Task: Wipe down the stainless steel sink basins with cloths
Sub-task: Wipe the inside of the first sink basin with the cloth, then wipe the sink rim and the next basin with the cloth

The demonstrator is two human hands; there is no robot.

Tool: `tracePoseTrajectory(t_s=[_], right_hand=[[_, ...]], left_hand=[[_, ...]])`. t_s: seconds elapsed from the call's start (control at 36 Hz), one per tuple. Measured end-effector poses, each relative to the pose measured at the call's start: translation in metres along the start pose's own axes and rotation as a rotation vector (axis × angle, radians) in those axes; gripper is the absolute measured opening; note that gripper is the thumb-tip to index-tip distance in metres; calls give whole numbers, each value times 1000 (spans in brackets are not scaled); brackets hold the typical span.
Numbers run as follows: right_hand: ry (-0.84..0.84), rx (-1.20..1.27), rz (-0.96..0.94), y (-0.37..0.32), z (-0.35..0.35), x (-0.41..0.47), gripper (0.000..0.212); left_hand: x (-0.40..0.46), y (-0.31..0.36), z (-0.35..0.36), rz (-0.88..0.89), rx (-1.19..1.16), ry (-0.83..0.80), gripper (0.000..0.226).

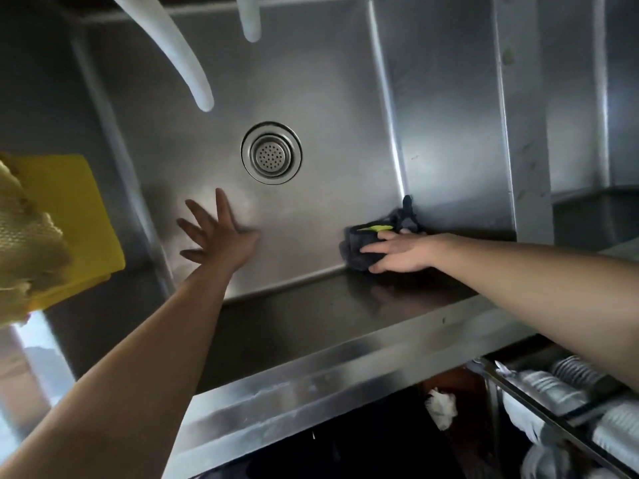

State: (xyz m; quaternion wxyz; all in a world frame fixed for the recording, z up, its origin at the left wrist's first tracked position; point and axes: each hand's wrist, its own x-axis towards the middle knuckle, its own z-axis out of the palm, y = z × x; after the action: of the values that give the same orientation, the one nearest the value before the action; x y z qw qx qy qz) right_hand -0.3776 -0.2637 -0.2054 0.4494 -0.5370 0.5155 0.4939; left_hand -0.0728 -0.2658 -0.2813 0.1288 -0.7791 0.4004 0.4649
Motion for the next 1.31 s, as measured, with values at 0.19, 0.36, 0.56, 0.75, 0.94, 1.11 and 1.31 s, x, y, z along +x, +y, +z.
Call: tracePoseTrajectory(t_s=[0.19, 0.36, 0.56, 0.75, 0.94, 1.11, 1.31], right_hand=[[-82, -18, -87, -37, 0, 5, 63], [-78, -12, -211, -85, -9, 9, 59], [-98, 121, -308, -100, -11, -14, 40], [-133, 367, -455, -116, -6, -83, 32], [-88, 812, -600, -108, 2, -163, 33], [181, 1296, -652, -68, 19, -213, 37], [364, 1311, -742, -15, 14, -256, 35]], left_hand=[[2, -9, -4, 51, -40, 1, 93], [0, -32, -21, 121, -39, -33, 69], [-16, -59, -39, 162, 53, -107, 71], [-44, -57, -40, 50, -111, -194, 78], [-114, -32, -58, 196, -539, -378, 29], [-193, -11, -108, 554, -787, -731, 74], [-262, 71, -115, 990, -381, -308, 80]])
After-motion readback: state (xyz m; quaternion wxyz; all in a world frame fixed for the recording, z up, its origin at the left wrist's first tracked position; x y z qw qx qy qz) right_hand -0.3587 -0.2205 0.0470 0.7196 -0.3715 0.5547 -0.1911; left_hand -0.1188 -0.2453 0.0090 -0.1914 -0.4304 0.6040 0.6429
